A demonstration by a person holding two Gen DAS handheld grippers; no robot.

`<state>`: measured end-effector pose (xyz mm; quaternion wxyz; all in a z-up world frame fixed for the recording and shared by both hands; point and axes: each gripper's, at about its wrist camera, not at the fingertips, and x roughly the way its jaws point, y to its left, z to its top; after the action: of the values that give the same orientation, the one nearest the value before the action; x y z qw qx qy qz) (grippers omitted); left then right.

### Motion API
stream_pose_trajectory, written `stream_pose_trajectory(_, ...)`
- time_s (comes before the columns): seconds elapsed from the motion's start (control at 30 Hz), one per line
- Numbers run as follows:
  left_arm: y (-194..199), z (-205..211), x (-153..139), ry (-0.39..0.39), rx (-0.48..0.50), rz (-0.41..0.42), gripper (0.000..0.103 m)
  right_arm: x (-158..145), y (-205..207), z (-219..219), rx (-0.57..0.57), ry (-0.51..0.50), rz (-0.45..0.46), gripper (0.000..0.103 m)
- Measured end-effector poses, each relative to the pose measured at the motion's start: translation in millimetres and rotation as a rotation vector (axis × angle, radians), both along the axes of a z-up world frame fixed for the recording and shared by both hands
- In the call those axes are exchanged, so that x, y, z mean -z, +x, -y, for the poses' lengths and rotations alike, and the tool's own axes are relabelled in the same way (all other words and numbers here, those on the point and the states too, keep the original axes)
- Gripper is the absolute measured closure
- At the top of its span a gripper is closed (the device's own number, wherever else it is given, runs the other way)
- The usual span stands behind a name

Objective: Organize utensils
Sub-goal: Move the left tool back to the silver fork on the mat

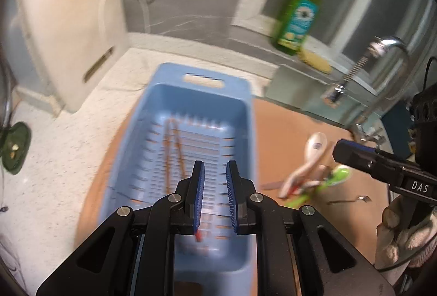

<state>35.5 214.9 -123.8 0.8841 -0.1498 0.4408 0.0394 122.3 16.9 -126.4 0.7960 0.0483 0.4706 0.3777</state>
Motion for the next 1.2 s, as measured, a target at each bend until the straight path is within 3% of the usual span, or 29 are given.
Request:
stream_pose_trajectory(0.07, 0, 16, -3, -0.005, 0.038, 0.013, 0.088, -1, -5, 29, 0.021, -0.008, 0.009, 0.032)
stream_pose_trajectory(0.33, 10, 97, -1, 0.020, 0.247, 0.015, 0.088, 4, -11, 146, 0.178, -0.073, 0.003, 0.031)
stream_pose_trajectory(0.53, 22, 169, 18, 0.089, 0.470, -0.030, 0.088, 21, -12, 204, 0.151, -0.164, 0.012, 0.032)
stream_pose_trajectory(0.7, 32, 217, 42, 0.172, 0.644, -0.084, 0.088, 41, -16, 225, 0.076, -0.286, 0.022, 0.033)
stream_pose_trajectory(0.77, 37, 231, 53, 0.190, 0.698, -0.112, 0.088, 51, -16, 229, 0.042, -0.334, 0.027, 0.040)
stream_pose_trajectory(0.97, 56, 251, 73, 0.212, 0.771, -0.171, 0.088, 76, -10, 221, -0.040, -0.443, 0.044, 0.050)
stream_pose_trajectory(1.1, 63, 263, 83, 0.244, 0.808, -0.195, 0.088, 88, -8, 221, -0.042, -0.463, 0.022, 0.054)
stream_pose_trajectory(1.2, 65, 267, 88, 0.253, 0.832, -0.219, 0.088, 81, -9, 233, 0.009, -0.403, -0.017, 0.054)
